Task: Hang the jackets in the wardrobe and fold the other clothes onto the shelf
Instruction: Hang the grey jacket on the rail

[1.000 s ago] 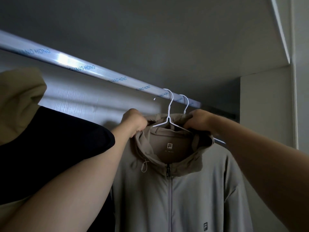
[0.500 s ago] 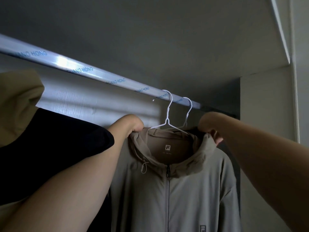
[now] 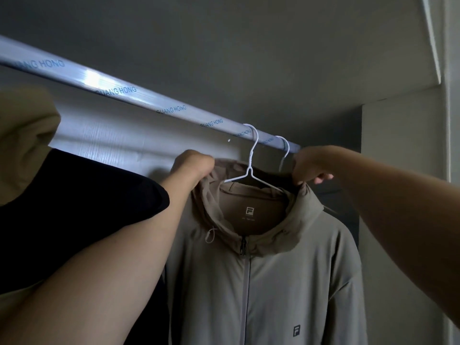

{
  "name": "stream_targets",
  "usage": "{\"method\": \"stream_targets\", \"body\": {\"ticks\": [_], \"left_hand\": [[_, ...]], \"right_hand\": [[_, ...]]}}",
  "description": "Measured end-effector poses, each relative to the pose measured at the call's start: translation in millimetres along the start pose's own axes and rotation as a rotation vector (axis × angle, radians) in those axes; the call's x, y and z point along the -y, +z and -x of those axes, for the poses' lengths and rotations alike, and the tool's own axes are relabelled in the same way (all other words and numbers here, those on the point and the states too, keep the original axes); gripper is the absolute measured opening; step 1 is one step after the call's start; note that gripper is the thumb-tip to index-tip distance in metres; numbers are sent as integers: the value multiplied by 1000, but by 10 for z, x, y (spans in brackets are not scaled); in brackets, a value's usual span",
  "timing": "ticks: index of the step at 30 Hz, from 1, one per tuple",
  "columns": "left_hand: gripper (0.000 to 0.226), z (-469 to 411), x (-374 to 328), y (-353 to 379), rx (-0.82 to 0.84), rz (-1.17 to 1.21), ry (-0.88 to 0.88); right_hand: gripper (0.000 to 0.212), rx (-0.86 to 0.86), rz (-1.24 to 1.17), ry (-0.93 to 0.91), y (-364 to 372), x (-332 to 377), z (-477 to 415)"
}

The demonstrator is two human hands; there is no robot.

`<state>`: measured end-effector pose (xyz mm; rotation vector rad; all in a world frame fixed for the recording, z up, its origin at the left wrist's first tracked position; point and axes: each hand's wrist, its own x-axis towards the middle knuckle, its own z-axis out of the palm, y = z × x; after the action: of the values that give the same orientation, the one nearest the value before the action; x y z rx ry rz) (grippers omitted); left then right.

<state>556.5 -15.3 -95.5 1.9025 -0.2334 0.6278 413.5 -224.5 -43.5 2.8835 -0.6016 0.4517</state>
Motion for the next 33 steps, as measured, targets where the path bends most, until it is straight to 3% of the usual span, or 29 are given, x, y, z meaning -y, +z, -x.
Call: {"method": "stream_targets", "body": {"ticks": [3,5,7,12,14,18,27,33], "left_hand": [[20,35,-75,-62,-75,-24,40],[18,62,-95,-73,-109,-70,58],[18,72,-80,-48,-107,-59,61],[13,63,-1,9,-21,124,82],[23,105,-27,-16,27,112,120],[42,193,-55,-35,116,-6,141],[30,301,-46,-112,44,-260,183],[24,477,-42,-83,226,-324,196]], "right_hand": [[16,-198,-129,0,-69,64,-57],[13,-173,-264,-8,-39,96,-117],[25,-93,-326,-22,50,140,-145],[38,-159,-224,-66,244,211,-95],[35,-194,-189,-54,269,192,-42],[12,-38,-193,-21,282,109,44],[23,12,-198,-42,217,139,319],[22,35,-305,-4,212,208,400]]}}
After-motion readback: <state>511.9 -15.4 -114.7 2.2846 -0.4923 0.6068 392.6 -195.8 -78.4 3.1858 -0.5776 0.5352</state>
